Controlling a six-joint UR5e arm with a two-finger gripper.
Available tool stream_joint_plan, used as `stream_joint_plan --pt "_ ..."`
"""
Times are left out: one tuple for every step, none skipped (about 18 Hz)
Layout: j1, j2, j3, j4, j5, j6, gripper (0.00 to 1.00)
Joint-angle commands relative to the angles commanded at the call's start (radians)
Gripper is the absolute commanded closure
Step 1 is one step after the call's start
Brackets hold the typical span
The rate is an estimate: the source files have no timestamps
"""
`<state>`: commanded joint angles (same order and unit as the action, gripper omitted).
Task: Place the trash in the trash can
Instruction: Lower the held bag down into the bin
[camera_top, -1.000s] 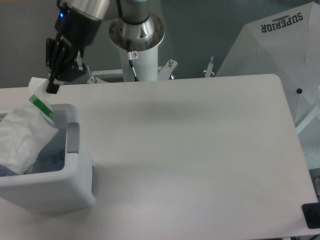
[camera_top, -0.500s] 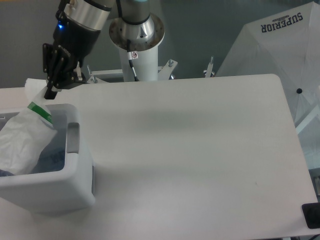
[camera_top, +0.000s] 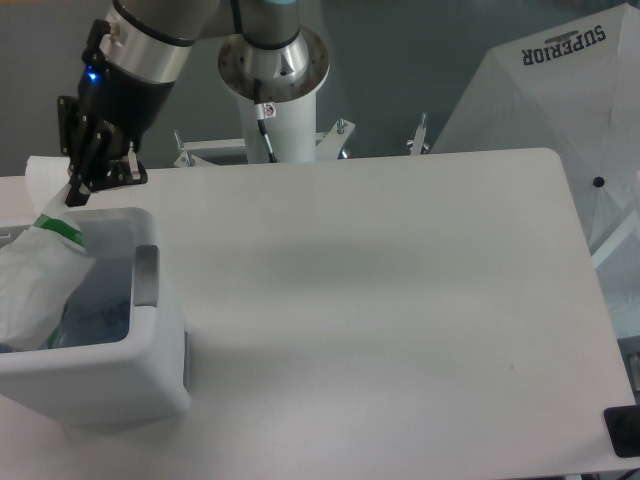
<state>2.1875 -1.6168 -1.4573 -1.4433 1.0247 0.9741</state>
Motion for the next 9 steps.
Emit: stream_joint_plan --pt "-0.005 0.002 0.000 -0.006 0.002 0.000 0.93" --pt "-0.005 0.003 0.002 -0.011 0.002 0.000 0.93" --pt "-0.005 0.002 0.008 -0.011 0.003 0.000 0.93" --pt "-0.006 -0.006 0.024 -0.014 0.014 -0.003 0.93" --pt "-0.006 -0.020 0.041 -0.016 0.028 -0.018 0.93" --pt "-0.012 -0.034 0.061 -0.016 0.032 -0.052 0.93" --pt "-0.015 -0.055 0.090 -0.017 0.032 -0.089 0.93" --pt "-0.021 -0.078 0.121 -0.019 0.034 -0.119 0.93" --pt "-0.026 -0.096 0.147 -0.019 0.034 -0.150 0.93"
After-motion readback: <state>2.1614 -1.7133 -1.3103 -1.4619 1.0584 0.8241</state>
